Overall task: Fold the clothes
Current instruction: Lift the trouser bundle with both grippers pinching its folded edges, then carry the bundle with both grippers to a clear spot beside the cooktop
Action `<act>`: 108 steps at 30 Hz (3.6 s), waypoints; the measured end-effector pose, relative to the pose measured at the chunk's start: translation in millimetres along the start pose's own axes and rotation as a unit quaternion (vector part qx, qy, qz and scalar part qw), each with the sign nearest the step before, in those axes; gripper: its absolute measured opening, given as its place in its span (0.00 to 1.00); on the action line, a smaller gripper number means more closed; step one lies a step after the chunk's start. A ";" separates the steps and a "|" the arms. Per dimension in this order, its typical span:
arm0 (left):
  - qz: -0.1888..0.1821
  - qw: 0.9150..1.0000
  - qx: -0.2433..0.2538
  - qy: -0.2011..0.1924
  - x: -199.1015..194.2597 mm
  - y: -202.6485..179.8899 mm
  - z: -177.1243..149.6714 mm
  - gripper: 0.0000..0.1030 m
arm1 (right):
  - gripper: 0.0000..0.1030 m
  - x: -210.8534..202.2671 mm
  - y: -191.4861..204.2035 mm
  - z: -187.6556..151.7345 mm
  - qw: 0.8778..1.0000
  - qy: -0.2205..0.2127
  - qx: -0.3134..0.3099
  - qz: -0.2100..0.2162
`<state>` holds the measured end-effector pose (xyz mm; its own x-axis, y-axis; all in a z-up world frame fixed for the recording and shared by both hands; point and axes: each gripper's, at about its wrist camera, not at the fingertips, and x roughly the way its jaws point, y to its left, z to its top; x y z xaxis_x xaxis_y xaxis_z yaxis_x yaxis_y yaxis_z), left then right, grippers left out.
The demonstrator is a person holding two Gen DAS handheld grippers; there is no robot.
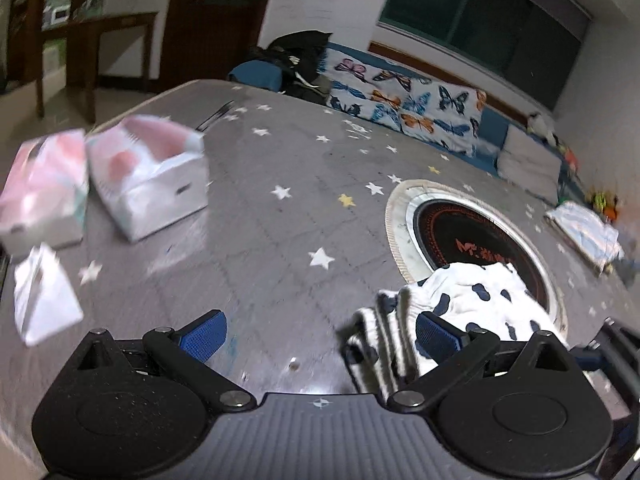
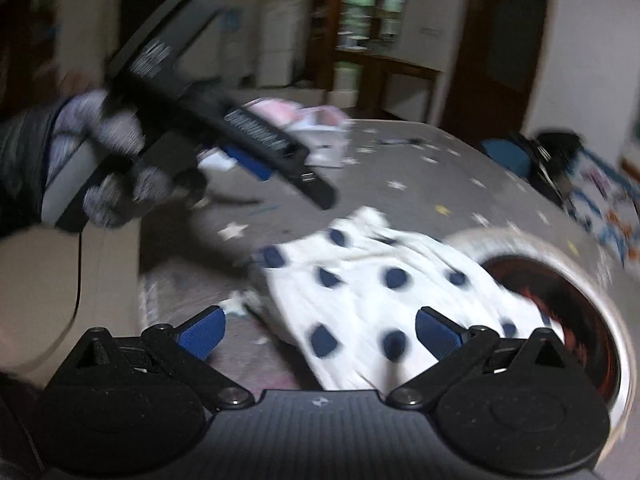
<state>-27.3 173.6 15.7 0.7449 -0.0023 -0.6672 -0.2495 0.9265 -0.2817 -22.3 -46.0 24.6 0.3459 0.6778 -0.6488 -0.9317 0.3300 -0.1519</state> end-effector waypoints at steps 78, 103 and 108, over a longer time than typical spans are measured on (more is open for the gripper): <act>-0.132 0.977 -0.164 0.038 30.1 -6.8 -32.1 0.28 | 0.41 -23.6 -167.3 -107.7 0.912 -0.026 0.390 -0.124; -0.207 0.977 -0.037 0.047 50.8 -134.5 12.5 0.26 | 0.05 -137.1 -173.5 -137.8 0.856 -0.135 0.452 -0.212; -0.231 0.970 -0.012 0.073 79.0 -192.2 12.5 0.26 | 0.05 -181.3 -192.6 -155.1 0.844 -0.130 0.445 -0.269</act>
<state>87.2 0.1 25.8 0.6856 -0.4701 -0.5558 0.0742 0.8047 -0.5891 77.2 -334.3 55.9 0.8134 0.3552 -0.4607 -0.2187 0.9206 0.3236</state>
